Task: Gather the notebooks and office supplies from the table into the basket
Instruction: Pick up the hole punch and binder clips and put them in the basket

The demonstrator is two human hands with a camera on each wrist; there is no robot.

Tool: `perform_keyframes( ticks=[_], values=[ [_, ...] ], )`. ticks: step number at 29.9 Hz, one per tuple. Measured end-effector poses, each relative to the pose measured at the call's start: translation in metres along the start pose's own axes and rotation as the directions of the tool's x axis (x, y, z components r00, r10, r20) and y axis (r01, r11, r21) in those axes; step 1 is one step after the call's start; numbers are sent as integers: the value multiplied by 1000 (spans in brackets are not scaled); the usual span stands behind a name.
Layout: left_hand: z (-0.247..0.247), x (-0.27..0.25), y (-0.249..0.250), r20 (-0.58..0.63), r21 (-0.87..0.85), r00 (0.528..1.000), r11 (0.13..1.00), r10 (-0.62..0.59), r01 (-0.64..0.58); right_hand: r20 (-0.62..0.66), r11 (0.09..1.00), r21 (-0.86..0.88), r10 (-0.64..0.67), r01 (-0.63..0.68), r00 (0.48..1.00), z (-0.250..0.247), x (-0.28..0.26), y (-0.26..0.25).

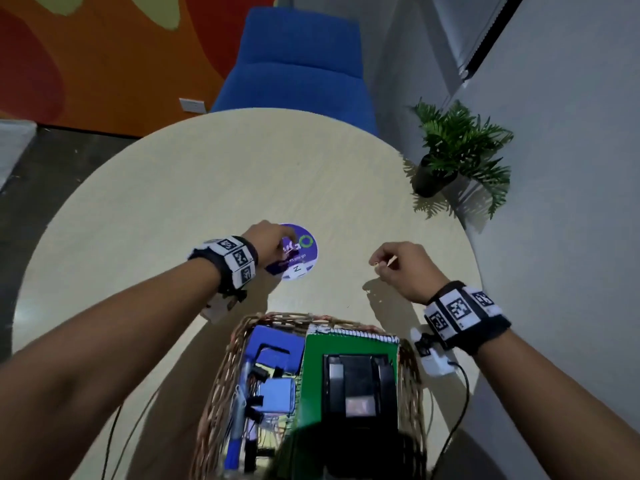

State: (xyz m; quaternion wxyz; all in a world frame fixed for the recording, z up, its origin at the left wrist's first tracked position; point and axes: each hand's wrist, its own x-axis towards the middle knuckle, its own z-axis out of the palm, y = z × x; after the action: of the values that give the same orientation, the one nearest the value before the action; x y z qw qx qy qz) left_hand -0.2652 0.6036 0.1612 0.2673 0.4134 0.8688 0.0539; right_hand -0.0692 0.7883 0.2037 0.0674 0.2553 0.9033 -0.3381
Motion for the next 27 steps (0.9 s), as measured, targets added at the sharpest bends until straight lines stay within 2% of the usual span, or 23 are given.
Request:
perform_keyframes(
  ticks=[3,8,13,18,20,23,27],
  values=[
    [-4,-52,0,-62,-204,997,977,48,-60,-47,995,83,-55,59,997,4,-36,-26],
    [26,-143,7,-143,-508,987,851,66,-131,-104,972,228,-38,61,994,38,-91,-57],
    [66,-197,11,-139,-544,987,827,81,-144,-53,970,241,-8,20,999,79,-129,-75],
    [86,-223,2,-148,-537,987,833,63,-134,-23,962,273,-7,13,1000,104,-153,-83],
    [85,-230,-7,-214,-527,977,839,21,-134,-31,961,277,-8,16,999,109,-163,-88],
    [83,-242,-21,-267,-646,961,753,-73,-122,-5,954,299,-9,10,1000,115,-178,-99],
    [90,-255,-38,-245,-697,956,715,-161,-59,34,977,213,-36,28,999,125,-188,-105]
  ],
)
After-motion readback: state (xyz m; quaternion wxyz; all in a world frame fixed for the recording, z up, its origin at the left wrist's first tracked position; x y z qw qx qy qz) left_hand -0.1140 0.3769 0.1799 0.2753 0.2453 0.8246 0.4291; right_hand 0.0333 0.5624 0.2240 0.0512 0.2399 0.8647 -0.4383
